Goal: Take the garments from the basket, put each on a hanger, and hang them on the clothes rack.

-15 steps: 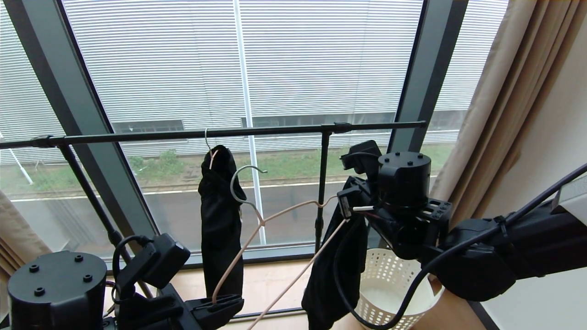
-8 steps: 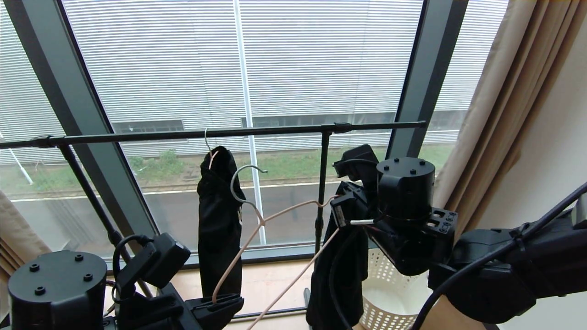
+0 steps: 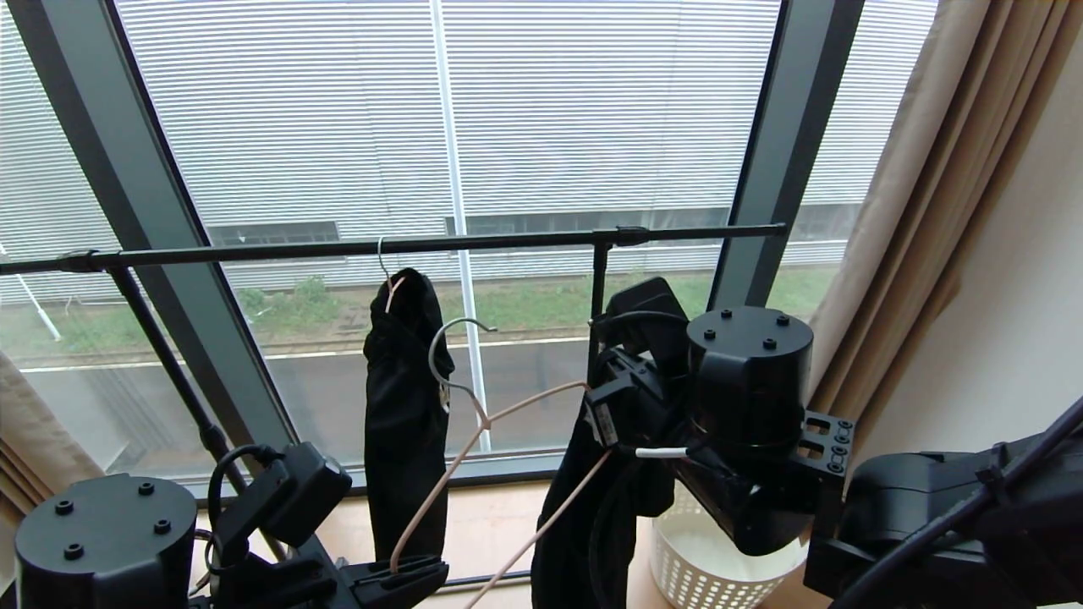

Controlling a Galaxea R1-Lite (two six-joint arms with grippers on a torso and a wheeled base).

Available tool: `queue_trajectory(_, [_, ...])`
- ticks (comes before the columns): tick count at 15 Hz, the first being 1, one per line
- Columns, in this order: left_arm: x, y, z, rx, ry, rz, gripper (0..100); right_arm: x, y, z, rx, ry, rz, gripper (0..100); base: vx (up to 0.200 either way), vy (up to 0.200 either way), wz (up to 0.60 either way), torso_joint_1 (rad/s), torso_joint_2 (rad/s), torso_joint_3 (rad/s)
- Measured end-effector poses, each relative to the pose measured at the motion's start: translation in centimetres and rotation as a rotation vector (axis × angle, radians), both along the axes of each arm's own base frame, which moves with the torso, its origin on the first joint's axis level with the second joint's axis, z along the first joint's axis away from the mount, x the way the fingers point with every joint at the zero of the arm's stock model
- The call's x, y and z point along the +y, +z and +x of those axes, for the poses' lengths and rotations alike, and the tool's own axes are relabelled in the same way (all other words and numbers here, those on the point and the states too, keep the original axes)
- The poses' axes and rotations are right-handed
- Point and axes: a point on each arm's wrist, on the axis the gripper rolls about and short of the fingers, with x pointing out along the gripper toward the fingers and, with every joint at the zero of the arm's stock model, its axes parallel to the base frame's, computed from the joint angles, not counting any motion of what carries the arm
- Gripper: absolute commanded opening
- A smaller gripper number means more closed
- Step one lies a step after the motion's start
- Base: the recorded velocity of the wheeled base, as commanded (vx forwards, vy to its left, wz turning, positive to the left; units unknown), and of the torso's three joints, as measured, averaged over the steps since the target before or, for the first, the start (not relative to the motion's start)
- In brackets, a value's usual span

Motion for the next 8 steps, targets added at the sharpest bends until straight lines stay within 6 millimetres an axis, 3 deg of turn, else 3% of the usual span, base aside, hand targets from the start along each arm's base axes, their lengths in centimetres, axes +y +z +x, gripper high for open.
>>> queue_trajectory(8, [0.0, -0.4, -0.5, 0.016, -0.071, 0.002, 0, 1.6, 0.9, -2.3, -0.050, 0.076, 0.093, 0, 0.000, 0.000, 0.00, 0.000, 0.00, 0.000])
